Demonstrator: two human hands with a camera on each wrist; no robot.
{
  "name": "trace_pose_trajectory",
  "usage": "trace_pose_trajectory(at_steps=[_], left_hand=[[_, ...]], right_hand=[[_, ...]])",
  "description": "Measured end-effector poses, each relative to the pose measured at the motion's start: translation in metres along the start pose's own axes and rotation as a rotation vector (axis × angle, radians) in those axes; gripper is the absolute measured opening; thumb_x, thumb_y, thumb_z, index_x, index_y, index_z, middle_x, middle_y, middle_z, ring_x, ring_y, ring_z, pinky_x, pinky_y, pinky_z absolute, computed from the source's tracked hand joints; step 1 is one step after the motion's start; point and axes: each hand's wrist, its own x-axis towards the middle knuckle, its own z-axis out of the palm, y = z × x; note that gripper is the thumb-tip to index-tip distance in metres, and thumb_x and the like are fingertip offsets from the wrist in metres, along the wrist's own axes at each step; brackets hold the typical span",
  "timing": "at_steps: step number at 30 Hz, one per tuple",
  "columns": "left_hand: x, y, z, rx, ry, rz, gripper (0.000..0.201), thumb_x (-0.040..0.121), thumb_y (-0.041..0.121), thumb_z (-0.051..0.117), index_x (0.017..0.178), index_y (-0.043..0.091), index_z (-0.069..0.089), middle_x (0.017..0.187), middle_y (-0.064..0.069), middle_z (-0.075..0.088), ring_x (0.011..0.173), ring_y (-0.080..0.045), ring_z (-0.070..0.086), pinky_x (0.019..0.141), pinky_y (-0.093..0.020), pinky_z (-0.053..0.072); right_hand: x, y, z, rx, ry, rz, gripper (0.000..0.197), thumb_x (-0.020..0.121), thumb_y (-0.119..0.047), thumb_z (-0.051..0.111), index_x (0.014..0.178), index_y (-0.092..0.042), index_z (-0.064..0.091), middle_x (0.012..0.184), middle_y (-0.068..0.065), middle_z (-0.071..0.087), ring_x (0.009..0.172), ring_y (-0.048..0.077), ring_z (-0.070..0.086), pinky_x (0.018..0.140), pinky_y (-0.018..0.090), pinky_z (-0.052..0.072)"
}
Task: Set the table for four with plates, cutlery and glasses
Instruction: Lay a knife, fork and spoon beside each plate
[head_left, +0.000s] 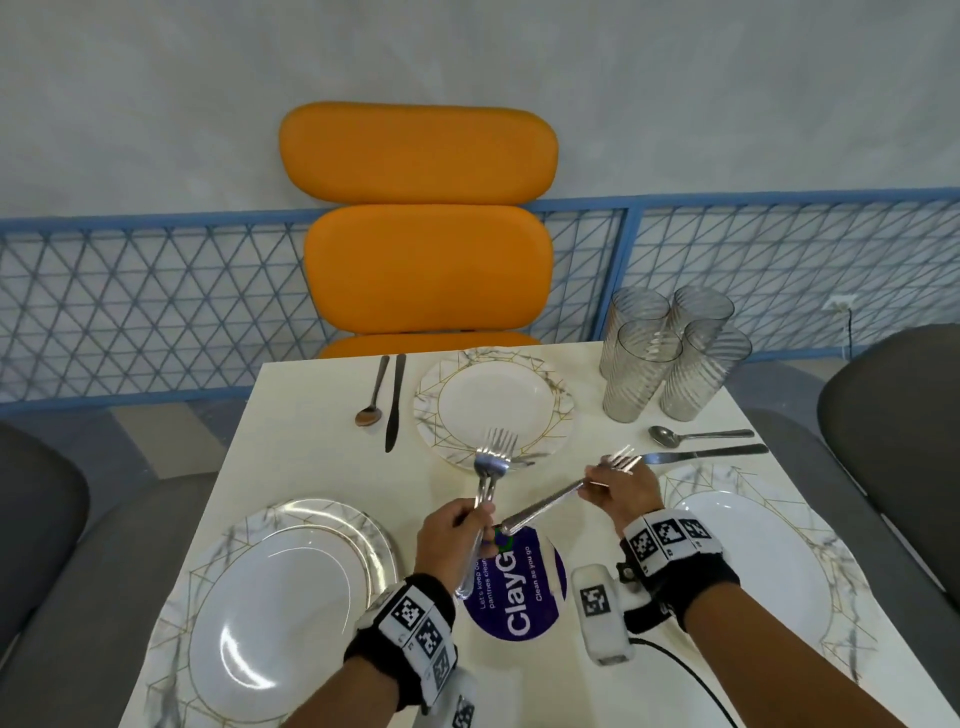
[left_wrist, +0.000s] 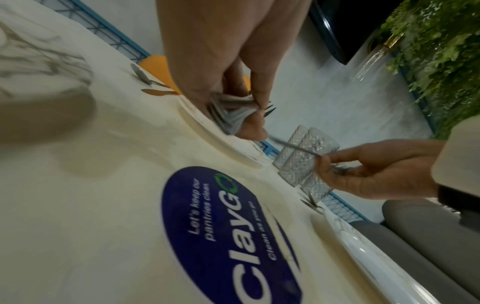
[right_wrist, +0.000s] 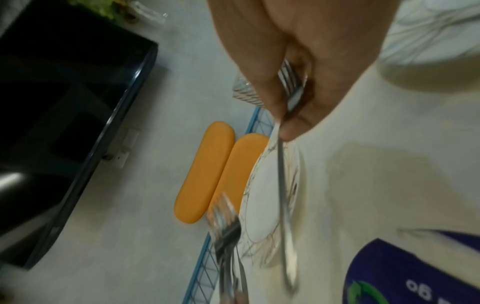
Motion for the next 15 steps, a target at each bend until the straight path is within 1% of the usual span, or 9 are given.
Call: trace_pose_trajectory(at_steps=[3,5,6,7,8,9,10,13,15], left_hand=[[0.005,-0.002,-0.012,-0.004,0.036,0.014,0.011,0.088,0.011,0.059,0.08,0.005,0.065,0.065,-0.007,0.057,0.061,-0.016,0.056,0.064,-0.03,0.057],[0.008,-0.002,-0.017,0.001,0.048,0.025,0.01,0.088,0.01,0.059,0.081,0.004,0.065,0.067,-0.007,0.057,0.061,-0.016,0.055,0.062,-0.029,0.057],[0.008,-0.002,-0.018,0.003,0.053,0.026,0.01,0.088,0.01,0.059,0.082,0.003,0.065,0.067,-0.007,0.057,0.062,-0.016,0.055,0.061,-0.028,0.057],[0.009,-0.002,-0.02,0.0,0.056,0.026,0.01,0.088,0.01,0.059,0.083,0.003,0.064,0.068,-0.007,0.057,0.063,-0.016,0.055,0.061,-0.028,0.058],[0.009,-0.003,-0.02,-0.004,0.062,0.024,0.01,0.088,0.01,0.059,0.084,0.003,0.064,0.069,-0.008,0.057,0.064,-0.017,0.056,0.062,-0.029,0.058],[0.01,-0.003,-0.021,-0.01,0.066,0.021,0.01,0.088,0.01,0.06,0.084,0.003,0.064,0.069,-0.008,0.057,0.064,-0.017,0.056,0.064,-0.031,0.058],[0.01,-0.003,-0.021,-0.013,0.072,0.017,0.009,0.088,0.01,0.06,0.083,0.004,0.064,0.07,-0.009,0.057,0.064,-0.017,0.056,0.065,-0.032,0.058],[0.01,-0.005,-0.021,0.005,0.082,0.018,0.01,0.088,0.012,0.06,0.083,0.005,0.064,0.07,-0.008,0.058,0.064,-0.017,0.057,0.068,-0.034,0.058],[0.009,-0.006,-0.02,0.018,0.084,0.024,0.01,0.088,0.013,0.06,0.083,0.007,0.064,0.07,-0.007,0.058,0.065,-0.016,0.057,0.069,-0.034,0.058]], right_hand=[[0.004,0.005,-0.008,0.155,0.146,-0.046,0.035,0.082,0.021,0.047,0.074,-0.012,0.04,0.069,0.014,0.049,0.045,0.027,0.055,0.038,0.022,0.053],[0.002,0.014,-0.01,0.144,0.179,-0.023,0.032,0.082,0.02,0.048,0.078,-0.011,0.042,0.07,0.017,0.052,0.039,0.021,0.06,0.04,0.019,0.053],[0.0,0.02,-0.012,0.102,0.18,-0.013,0.028,0.082,0.019,0.049,0.081,-0.009,0.045,0.073,0.018,0.054,0.043,0.019,0.061,0.043,0.018,0.054],[0.0,0.028,-0.013,0.046,0.177,-0.01,0.025,0.081,0.017,0.052,0.084,-0.007,0.047,0.08,0.02,0.056,0.051,0.019,0.063,0.05,0.018,0.057],[0.0,0.037,-0.016,-0.034,0.18,-0.01,0.023,0.08,0.014,0.056,0.084,-0.008,0.048,0.088,0.024,0.059,0.061,0.021,0.063,0.062,0.024,0.06],[-0.003,0.044,-0.018,-0.156,0.191,-0.011,0.023,0.079,0.009,0.06,0.085,-0.011,0.049,0.098,0.025,0.061,0.072,0.024,0.062,0.074,0.031,0.058],[-0.008,0.049,-0.021,-0.283,0.206,-0.024,0.024,0.077,0.003,0.065,0.089,-0.012,0.051,0.104,0.022,0.062,0.082,0.026,0.059,0.08,0.035,0.054],[-0.027,0.056,-0.03,-0.552,0.211,-0.145,0.035,0.076,-0.004,0.068,0.107,-0.008,0.053,0.106,0.01,0.057,0.101,0.027,0.053,0.08,0.026,0.043],[-0.036,0.06,-0.035,-0.833,0.192,-0.286,0.03,0.079,-0.009,0.065,0.108,-0.013,0.057,0.113,0.006,0.056,0.112,0.025,0.047,0.092,0.03,0.038]])
